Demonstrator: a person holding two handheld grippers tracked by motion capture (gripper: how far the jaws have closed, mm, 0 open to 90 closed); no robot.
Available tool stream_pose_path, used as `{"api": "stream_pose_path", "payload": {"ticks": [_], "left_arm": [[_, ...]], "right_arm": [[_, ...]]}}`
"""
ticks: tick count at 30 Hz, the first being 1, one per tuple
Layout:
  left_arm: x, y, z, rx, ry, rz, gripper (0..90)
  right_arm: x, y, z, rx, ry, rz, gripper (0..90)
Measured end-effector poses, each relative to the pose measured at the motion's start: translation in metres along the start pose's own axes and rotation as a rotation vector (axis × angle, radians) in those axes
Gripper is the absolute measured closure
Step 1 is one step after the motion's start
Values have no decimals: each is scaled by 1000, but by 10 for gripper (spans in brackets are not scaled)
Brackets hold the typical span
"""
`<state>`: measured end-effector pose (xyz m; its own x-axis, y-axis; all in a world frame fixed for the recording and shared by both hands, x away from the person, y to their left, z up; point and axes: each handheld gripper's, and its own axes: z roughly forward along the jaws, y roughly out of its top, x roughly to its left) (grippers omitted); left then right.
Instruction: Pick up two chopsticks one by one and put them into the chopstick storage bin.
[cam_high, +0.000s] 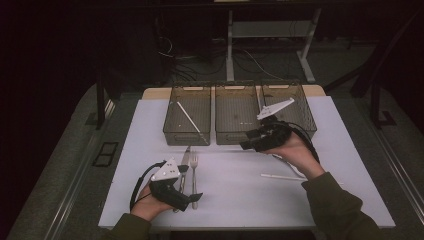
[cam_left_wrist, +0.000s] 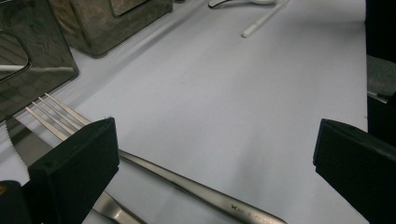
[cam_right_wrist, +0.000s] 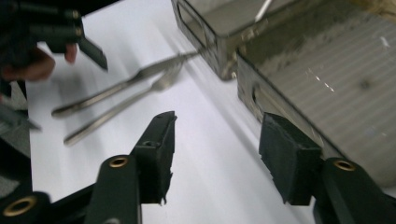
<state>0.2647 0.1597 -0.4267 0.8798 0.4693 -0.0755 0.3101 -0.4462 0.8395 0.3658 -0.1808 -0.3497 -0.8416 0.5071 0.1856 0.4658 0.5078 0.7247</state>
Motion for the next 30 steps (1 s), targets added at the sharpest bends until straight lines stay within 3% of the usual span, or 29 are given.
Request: {"api": "stream_pose_path", "payload": {"ticks": [11, 18, 30], "left_arm": [[1, -1, 1, 10, 4, -1, 0], [0, -1, 2, 16, 0, 5, 0], [-1, 0, 2, 14, -3, 4, 0]], "right_arm": [[1, -56, -38, 8, -35, -48, 468], [-4, -83, -47, 81, -52, -47, 540], [-12, -110, -41, 237, -90, -79, 676]]}}
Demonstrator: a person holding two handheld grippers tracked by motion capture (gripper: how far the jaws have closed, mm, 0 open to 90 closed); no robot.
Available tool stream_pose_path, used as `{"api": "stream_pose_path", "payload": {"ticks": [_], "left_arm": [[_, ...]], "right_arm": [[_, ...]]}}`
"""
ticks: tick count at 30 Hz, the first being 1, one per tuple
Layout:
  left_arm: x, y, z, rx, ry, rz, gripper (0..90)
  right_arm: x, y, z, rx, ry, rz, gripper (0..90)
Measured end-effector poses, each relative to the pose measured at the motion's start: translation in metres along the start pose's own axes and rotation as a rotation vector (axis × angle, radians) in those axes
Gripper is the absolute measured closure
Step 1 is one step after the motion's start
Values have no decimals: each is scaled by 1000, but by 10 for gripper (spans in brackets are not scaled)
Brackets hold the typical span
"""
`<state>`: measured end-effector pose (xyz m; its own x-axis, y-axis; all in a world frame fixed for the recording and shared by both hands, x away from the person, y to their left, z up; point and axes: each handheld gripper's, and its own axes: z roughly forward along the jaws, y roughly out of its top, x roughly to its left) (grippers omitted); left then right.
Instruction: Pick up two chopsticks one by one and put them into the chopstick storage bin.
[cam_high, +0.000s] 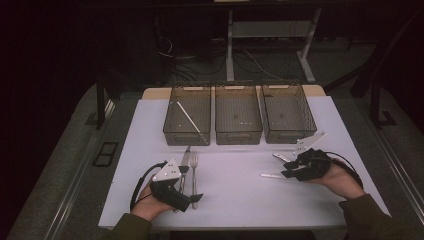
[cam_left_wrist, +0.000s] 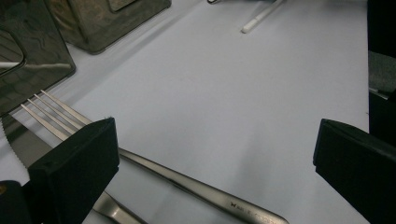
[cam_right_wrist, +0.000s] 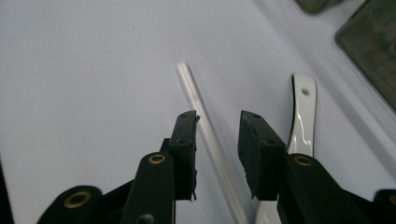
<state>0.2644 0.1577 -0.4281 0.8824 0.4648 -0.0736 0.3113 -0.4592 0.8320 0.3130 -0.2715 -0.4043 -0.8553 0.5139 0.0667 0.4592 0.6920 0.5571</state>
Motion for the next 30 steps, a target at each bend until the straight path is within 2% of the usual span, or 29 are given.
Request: {"api": "stream_pose_path", "payload": {"ticks": [7, 13, 20, 26, 30], "left_arm": [[0, 0, 0, 2, -3, 2, 0], [-1, 0, 1, 12, -6, 10, 0], [-1, 0, 1, 13, -3, 10, 0], [0, 0, 1, 14, -6, 8, 0], [0, 0, 1, 11, -6, 9, 0]], "right_arm": [[-9, -12, 3, 51, 3, -37, 723], [-9, -16, 8, 83, -8, -88, 747], [-9, -18, 14, 107, -12, -119, 766], [-11, -20, 17, 109, -6, -121, 794], [-9, -20, 17, 113, 4, -95, 804]]}}
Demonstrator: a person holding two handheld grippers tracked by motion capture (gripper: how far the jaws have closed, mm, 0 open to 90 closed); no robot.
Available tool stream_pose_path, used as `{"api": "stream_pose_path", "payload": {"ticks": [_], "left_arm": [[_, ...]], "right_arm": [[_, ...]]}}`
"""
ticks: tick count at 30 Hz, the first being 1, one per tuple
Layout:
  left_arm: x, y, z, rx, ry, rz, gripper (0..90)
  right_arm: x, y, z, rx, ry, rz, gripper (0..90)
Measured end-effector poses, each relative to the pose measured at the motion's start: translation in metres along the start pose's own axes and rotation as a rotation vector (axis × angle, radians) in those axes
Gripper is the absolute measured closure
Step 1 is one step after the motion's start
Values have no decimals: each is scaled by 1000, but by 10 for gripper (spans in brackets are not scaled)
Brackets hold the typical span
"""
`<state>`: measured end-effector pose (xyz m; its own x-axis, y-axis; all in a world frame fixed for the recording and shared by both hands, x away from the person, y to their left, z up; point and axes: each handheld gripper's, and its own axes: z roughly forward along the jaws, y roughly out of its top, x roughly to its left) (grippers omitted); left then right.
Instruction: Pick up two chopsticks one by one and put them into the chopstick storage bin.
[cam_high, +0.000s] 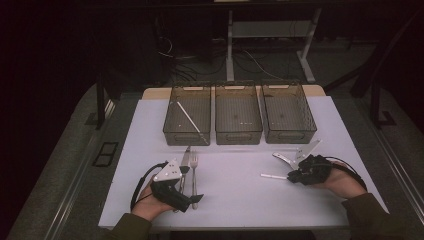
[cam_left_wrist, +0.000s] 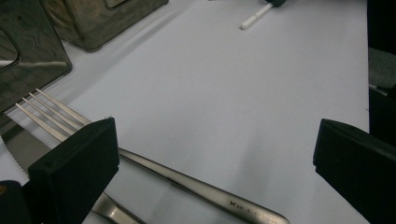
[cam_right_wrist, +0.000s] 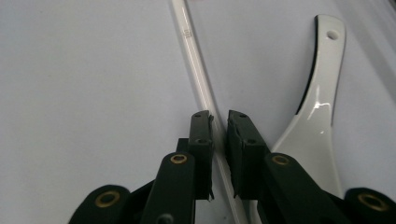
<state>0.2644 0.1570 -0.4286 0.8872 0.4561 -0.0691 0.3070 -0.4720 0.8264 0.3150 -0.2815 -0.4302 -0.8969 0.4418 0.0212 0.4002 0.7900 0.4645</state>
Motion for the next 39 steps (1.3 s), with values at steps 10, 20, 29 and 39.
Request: {"api": "stream_pose_path", "payload": {"ticks": [10, 20, 29, 39], "left_arm": [[-1, 0, 0, -4, -4, 0, 0], [-1, 1, 1, 9, -7, 7, 0], [-1, 1, 0, 6, -6, 9, 0], [-1, 1, 0, 0, -6, 8, 0]], "right_arm": [[16, 4, 0, 48, 10, -42, 830], [17, 20, 3, 170, -1, -86, 829], [17, 37, 8, 299, 12, -106, 841], [16, 39, 4, 232, 54, -71, 843]]}}
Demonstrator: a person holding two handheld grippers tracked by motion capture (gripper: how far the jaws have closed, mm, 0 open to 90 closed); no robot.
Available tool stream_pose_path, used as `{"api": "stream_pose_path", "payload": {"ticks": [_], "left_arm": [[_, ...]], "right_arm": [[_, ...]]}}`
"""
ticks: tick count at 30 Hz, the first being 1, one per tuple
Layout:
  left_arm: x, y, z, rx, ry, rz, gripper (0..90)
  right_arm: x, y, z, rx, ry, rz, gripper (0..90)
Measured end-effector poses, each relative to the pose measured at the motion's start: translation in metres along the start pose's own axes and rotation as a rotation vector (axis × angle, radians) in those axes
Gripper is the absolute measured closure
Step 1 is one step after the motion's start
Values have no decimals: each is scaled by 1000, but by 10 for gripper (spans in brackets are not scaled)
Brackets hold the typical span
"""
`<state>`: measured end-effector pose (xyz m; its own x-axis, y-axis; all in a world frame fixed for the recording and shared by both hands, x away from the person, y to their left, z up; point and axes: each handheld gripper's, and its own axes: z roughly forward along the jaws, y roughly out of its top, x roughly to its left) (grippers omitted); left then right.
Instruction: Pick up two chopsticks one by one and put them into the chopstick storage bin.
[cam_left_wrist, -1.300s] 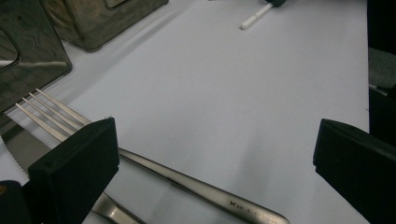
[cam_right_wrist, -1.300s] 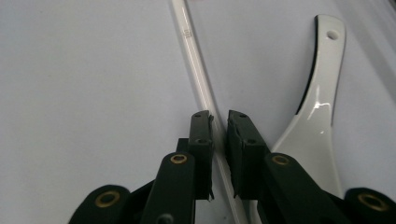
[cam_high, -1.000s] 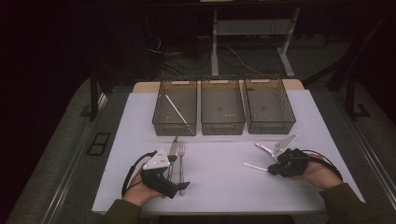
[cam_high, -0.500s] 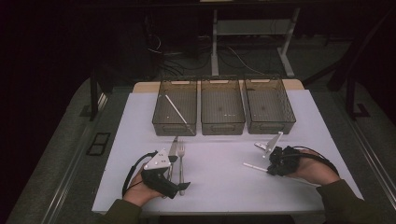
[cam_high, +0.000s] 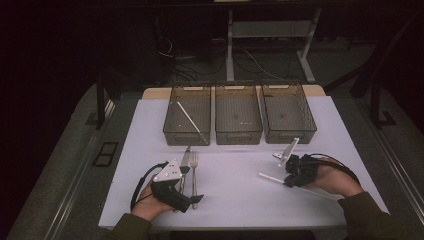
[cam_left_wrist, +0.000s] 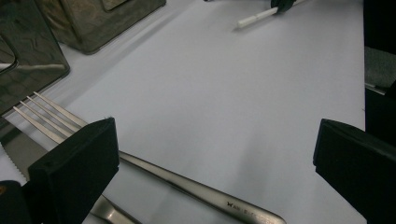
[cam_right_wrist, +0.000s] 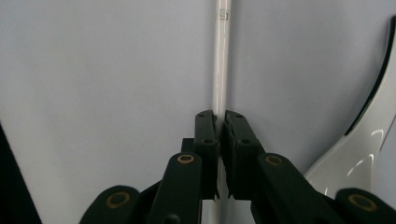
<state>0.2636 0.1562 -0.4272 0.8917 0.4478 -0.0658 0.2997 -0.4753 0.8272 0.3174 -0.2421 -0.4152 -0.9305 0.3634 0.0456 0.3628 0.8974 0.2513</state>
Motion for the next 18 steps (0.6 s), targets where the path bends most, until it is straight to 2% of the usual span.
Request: {"api": "stream_pose_path", "payload": {"ticks": [6, 15, 18], "left_arm": [[-1, 0, -1, -5, 1, 0, 0], [-1, 1, -1, -6, 2, -1, 0], [-1, 1, -1, -5, 2, 0, 0]], "right_arm": [[-1, 3, -7, -100, 11, 27, 844], [-4, 6, -20, -219, 0, 122, 844], [-5, 9, -27, -257, -8, 174, 844]]}}
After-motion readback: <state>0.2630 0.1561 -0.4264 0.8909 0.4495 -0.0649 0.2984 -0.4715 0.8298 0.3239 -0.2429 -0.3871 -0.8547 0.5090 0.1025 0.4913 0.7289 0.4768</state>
